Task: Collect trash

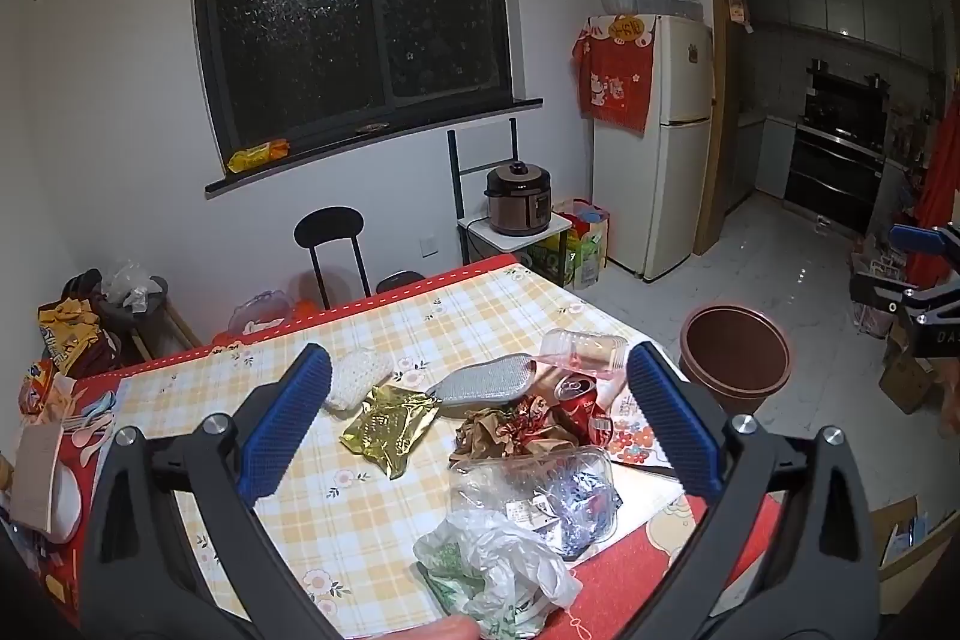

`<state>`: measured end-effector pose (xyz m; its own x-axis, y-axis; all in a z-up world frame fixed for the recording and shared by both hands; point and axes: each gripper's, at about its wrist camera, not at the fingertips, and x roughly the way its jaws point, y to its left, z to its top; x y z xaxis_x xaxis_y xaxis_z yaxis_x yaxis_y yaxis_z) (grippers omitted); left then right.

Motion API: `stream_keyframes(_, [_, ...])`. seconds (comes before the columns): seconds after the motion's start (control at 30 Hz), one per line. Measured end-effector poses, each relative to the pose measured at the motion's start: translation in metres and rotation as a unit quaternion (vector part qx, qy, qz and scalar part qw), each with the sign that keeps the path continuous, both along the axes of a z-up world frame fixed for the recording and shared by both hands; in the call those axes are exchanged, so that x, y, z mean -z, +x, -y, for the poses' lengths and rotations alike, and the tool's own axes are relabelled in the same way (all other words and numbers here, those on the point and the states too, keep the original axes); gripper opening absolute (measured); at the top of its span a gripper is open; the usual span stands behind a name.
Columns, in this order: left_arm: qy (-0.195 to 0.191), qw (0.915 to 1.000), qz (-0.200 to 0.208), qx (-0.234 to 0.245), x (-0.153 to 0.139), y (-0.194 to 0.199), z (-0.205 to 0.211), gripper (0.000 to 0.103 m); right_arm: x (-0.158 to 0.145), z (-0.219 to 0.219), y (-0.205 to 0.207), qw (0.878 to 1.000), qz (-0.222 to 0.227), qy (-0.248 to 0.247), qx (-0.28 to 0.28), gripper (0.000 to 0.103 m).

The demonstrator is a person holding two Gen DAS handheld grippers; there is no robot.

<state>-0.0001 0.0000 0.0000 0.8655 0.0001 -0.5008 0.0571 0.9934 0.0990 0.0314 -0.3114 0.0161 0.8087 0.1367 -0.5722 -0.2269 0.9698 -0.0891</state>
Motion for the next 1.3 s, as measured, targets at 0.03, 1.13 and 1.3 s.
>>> stream_keyframes(0.03, [0.000, 1.0000, 0.001, 0.000, 0.000, 0.000, 0.000, 0.097, 0.000, 0.000, 0.000, 1.000, 0.000, 0.000, 0.000, 0.098])
stream_keyframes(1.13, [0.003, 1.0000, 0.006, 0.000, -0.010, -0.003, 0.002, 0.097, -0.009, 0.000, 0.006, 1.000, 0.003, -0.002, -0.001, 0.098])
stream_keyframes(1.3, [0.002, 1.0000, 0.006, 0.001, -0.009, -0.003, 0.001, 0.097, -0.009, 0.000, 0.007, 1.000, 0.003, -0.003, 0.000, 0.098])
